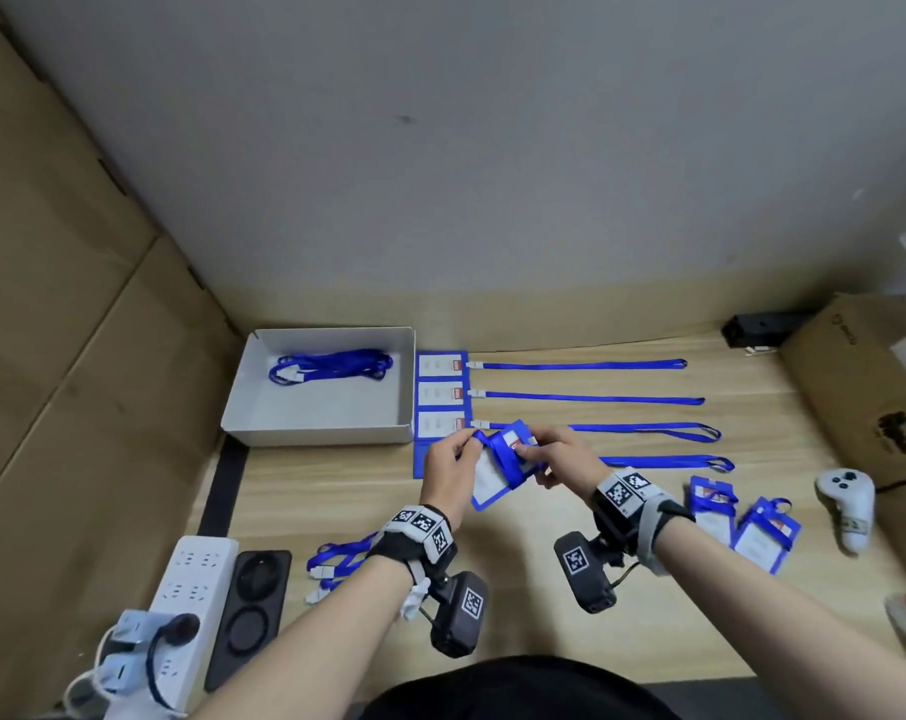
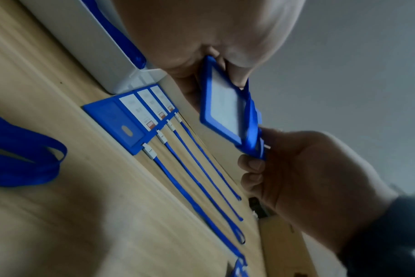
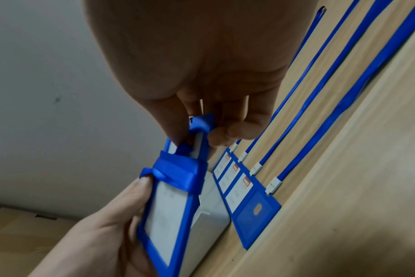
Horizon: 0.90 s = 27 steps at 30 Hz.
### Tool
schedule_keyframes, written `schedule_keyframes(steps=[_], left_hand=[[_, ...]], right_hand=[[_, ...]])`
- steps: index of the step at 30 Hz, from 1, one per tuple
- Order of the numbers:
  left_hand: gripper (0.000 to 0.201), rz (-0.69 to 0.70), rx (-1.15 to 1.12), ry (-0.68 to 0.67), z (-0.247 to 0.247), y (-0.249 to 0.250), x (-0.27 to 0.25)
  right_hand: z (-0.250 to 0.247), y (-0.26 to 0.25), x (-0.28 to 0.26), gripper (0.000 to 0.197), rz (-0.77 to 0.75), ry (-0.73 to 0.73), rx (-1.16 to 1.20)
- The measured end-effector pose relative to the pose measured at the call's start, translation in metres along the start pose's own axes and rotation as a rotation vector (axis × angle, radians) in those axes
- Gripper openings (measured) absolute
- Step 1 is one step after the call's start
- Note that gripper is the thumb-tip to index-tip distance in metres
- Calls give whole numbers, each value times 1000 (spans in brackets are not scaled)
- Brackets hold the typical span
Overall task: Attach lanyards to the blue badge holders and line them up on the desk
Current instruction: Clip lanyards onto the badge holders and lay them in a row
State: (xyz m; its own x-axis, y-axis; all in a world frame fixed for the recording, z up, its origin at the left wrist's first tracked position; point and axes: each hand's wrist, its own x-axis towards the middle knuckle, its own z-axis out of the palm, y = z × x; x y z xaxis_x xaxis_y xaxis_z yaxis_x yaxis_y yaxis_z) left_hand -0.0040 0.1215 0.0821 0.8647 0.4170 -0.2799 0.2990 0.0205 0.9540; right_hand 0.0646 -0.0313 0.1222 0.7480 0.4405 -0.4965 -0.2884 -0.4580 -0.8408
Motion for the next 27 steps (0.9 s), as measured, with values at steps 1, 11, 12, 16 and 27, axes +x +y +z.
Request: schedule_keyframes(steps=[1, 11, 12, 16, 27], left_hand=[[19, -15, -17, 20, -2, 2, 2], [19, -310, -206, 153, -13, 26, 32], [17, -341, -211, 165, -14, 26, 34], [20, -361, -54, 35, -18, 29, 37], [19, -86, 205, -266, -10, 48, 17]], right_hand=[[2, -3, 1, 18, 0, -4, -2], [4, -27, 7, 14, -99, 35, -27], [3, -28, 7, 13, -89, 46, -11], [-5, -31, 8, 14, -88, 67, 16], [-16, -26, 5, 18, 82, 24, 192]])
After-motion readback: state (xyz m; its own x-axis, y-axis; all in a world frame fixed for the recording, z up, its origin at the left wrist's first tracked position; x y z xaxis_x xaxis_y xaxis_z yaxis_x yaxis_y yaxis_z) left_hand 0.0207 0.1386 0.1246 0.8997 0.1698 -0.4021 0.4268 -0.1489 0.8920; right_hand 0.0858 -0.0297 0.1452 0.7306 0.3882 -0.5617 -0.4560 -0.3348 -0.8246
